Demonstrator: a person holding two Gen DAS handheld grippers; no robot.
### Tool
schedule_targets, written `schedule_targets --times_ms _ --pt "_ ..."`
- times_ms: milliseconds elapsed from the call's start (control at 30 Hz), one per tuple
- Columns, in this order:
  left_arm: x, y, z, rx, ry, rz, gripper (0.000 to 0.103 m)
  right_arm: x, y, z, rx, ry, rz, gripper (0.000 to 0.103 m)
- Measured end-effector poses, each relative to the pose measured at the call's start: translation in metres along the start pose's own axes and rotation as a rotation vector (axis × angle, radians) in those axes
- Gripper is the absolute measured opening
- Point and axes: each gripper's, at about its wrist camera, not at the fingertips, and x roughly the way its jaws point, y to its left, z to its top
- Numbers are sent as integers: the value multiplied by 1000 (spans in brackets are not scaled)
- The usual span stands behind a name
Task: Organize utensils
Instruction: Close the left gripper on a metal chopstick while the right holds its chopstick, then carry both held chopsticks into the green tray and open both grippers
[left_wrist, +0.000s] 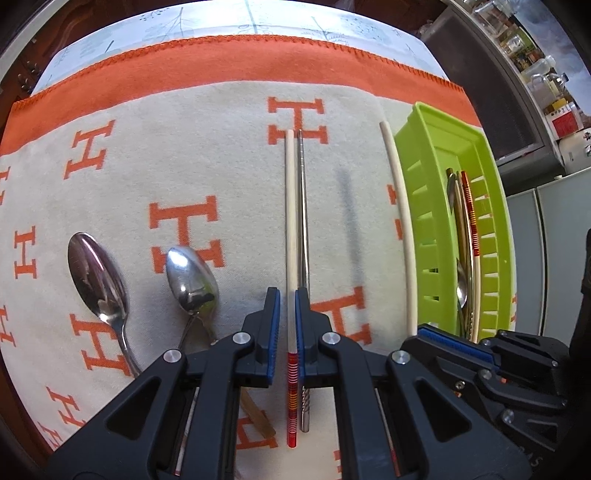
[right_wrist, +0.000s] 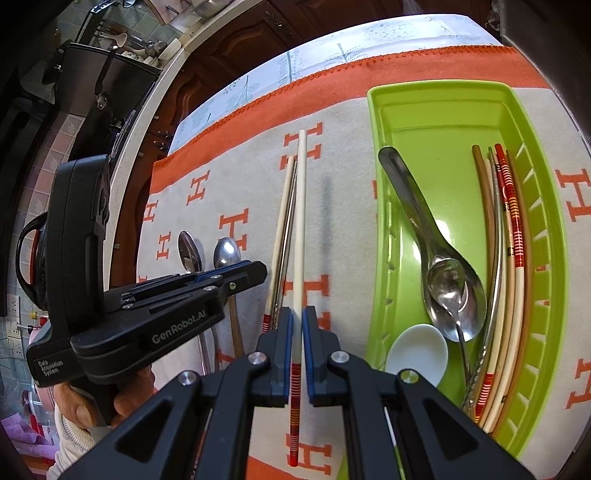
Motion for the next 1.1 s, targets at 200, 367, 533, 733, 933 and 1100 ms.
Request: schedule_targets --times_ms 200,367,533,733,933,1100 --pt "7 -4 3 7 9 20 4 -1 0 -1 1 1 1 5" --pt "16 -20 6 37 20 53 10 0 -1 -1 10 3 6 5" --pt "19 -35 5 69 2 84 16 -1 -2 -1 15 -1 13 5" --pt "14 -29 0 -9 -2 60 3 -6 -7 -4 26 -8 29 5" --pt "-20 -36 -13 -66 -23 -77 3 -19 -10 -8 34 -26 72 5" --pt "-50 -74 -18 -39 -50 -174 3 -46 -12 -14 34 -64 99 5"
